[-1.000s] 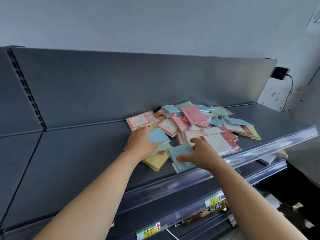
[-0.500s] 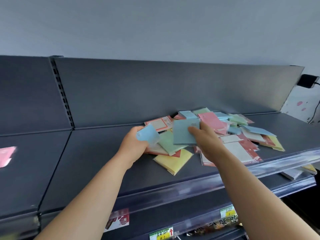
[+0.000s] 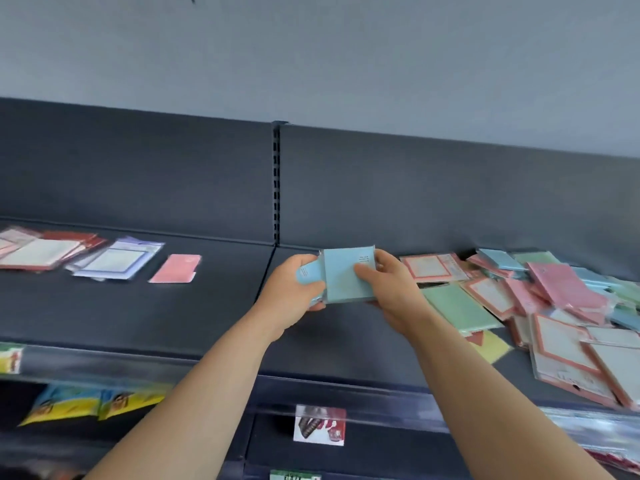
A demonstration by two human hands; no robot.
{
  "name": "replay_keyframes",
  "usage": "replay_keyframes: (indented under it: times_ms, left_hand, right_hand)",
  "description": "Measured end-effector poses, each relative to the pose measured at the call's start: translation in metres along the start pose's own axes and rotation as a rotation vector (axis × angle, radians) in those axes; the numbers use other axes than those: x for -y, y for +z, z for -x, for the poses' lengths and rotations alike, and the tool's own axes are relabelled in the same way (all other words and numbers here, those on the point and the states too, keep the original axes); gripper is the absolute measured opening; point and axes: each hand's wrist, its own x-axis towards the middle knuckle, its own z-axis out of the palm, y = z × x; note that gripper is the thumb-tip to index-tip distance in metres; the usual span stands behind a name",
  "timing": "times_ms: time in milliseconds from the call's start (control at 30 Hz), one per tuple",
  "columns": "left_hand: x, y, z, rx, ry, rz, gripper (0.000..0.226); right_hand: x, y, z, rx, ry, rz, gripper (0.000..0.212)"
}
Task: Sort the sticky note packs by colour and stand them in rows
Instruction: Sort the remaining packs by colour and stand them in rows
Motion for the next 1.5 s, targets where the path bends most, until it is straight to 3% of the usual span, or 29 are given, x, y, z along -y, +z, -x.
replay_keyframes:
  times_ms: [133, 367, 567, 767, 1000, 1167, 1300, 1500]
  left_hand:
    - [0.002, -0.053, 0.011, -0.096, 0.006, 0.005, 0.04]
    - [0.012, -0.157, 0.022, -0.247, -0.077, 0.095, 0.065]
    - [0.025, -0.257, 0.034, -0.289, -0.083, 0.062, 0.038]
    - [0.037, -0.346, 0.043, -0.339, -0.121, -0.046, 0.024]
    - [0.046, -0.408, 0.048, -0.335, -0.133, -0.101, 0.033]
    - [0.057, -0.437, 0.044, -0.448, -0.132, -0.079, 0.038]
    - [0.065, -0.458, 0.04, -0.522, -0.131, 0.029, 0.032]
    - [0.077, -0.517, 0.032, -0.789, -0.08, 0.069, 0.023]
  right_hand:
    - [0.008, 0.055, -0.003, 0.093, -0.003, 0.035, 0.025]
    - [0.026, 0.166, -0.002, 0.185, 0.006, 0.048, 0.028]
    - [0.038, 0.264, 0.003, 0.24, 0.006, 0.051, 0.021]
    - [0.044, 0.349, 0.007, 0.265, 0.041, 0.012, 0.037]
    - [0.047, 0.411, 0.0, 0.239, 0.071, -0.006, 0.035]
    - [0.046, 0.444, -0.015, 0.286, 0.072, 0.001, 0.027]
    - [0.045, 0.472, -0.022, 0.333, 0.043, 0.073, 0.035]
    - [0.057, 0.525, -0.035, 0.327, 0.019, 0.069, 0.03]
